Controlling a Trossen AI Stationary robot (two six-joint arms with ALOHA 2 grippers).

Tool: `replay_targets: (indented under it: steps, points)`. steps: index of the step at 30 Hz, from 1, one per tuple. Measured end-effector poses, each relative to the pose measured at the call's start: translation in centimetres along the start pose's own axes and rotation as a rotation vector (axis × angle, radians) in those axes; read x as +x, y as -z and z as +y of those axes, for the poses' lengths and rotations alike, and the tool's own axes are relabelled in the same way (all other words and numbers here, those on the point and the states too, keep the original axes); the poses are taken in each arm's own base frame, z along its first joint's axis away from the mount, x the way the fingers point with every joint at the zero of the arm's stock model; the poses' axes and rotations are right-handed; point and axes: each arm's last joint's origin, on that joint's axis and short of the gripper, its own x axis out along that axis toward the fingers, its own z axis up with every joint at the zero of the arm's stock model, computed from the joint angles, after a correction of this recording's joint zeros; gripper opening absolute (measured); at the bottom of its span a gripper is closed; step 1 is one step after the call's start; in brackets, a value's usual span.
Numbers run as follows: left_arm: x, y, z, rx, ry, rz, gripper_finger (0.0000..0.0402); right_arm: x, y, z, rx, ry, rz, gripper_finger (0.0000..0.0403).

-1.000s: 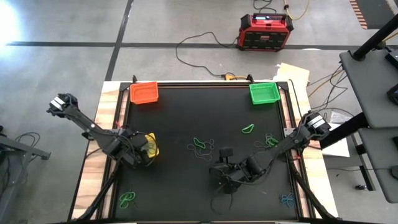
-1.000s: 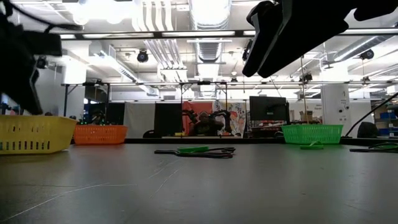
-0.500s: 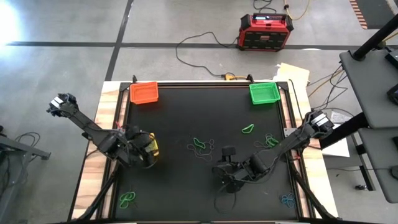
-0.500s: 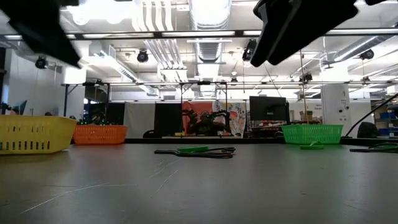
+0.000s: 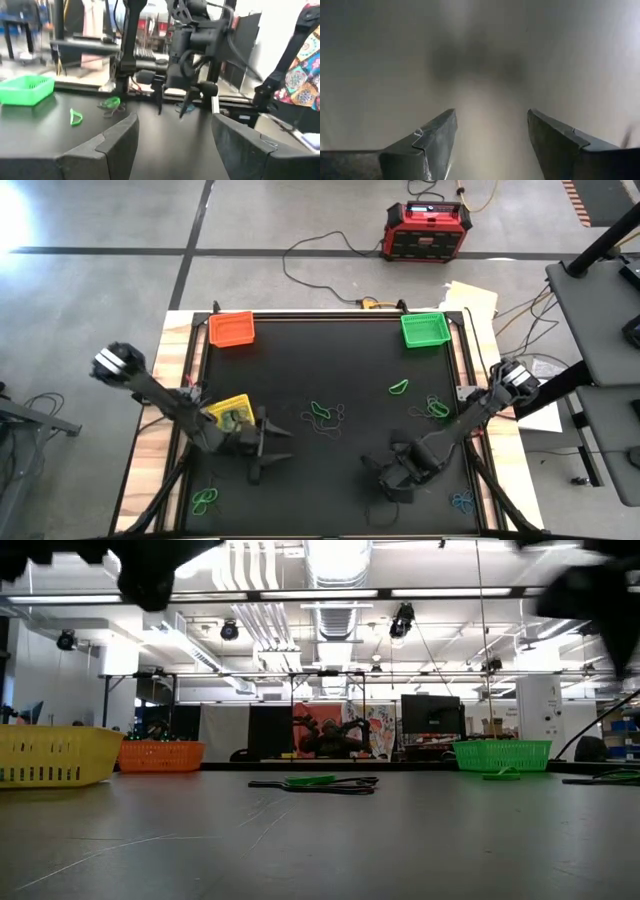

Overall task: Sort rubber bands into baskets
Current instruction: Put the blue rubber band into the yellow bin

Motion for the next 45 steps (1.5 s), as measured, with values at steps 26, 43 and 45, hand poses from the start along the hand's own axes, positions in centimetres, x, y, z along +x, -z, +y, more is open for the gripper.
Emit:
replay_targets:
  steps: [26, 43, 45]
  points:
    - [4.5, 2.6, -0.9, 0.185, -0.048, 0.010, 0.0232, 6.5, 11.0, 3.1, 0.459, -0.127, 0.630, 0.0219]
    - [4.6, 2.4, -1.0, 0.175, -0.050, 0.005, 0.0232, 7.4, 11.4, 2.4, 0.447, -0.096, 0.613, 0.0124]
    - [4.6, 2.4, -1.0, 0.175, -0.050, 0.005, 0.0232, 7.3, 11.3, 2.5, 0.444, -0.105, 0.611, 0.0103]
